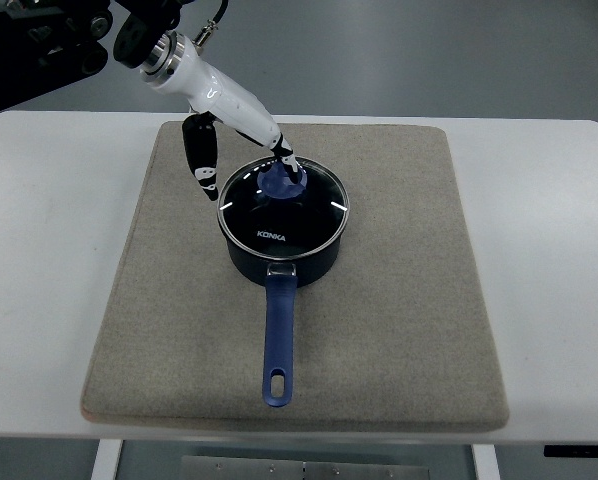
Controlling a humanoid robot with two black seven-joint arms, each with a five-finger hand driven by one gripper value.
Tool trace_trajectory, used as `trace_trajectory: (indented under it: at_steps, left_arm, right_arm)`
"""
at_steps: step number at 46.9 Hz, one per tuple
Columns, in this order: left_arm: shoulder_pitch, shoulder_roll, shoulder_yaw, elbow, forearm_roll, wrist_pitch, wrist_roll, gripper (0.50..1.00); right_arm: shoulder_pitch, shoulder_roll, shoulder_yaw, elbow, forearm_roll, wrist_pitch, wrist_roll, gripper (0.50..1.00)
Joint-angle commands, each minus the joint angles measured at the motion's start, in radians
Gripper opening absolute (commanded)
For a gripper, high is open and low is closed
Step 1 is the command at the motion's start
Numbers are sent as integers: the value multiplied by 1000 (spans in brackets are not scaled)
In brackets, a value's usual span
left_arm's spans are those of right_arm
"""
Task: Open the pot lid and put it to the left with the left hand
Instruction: 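Close the left hand fingers around the blue lid knob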
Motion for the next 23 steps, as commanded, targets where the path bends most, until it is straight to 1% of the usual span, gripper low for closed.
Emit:
trace_trajectory:
  at_steps: [1, 9, 16, 23]
  left_arm:
    - [2, -1, 2, -8, 1, 0, 0, 939]
    - [-1, -3, 1, -14, 64, 0, 0, 930]
    - [-1, -6, 1, -14, 74, 6, 0, 932]
    - [-10, -33, -13, 3, 60, 60, 0, 941]
  right_arm:
    - [0, 0, 0, 0, 0, 0, 0, 917]
    - [0, 0, 0, 0, 0, 0, 0, 917]
    - [0, 0, 0, 0, 0, 0, 0, 915]
    - [0, 0, 0, 0, 0, 0, 0, 917]
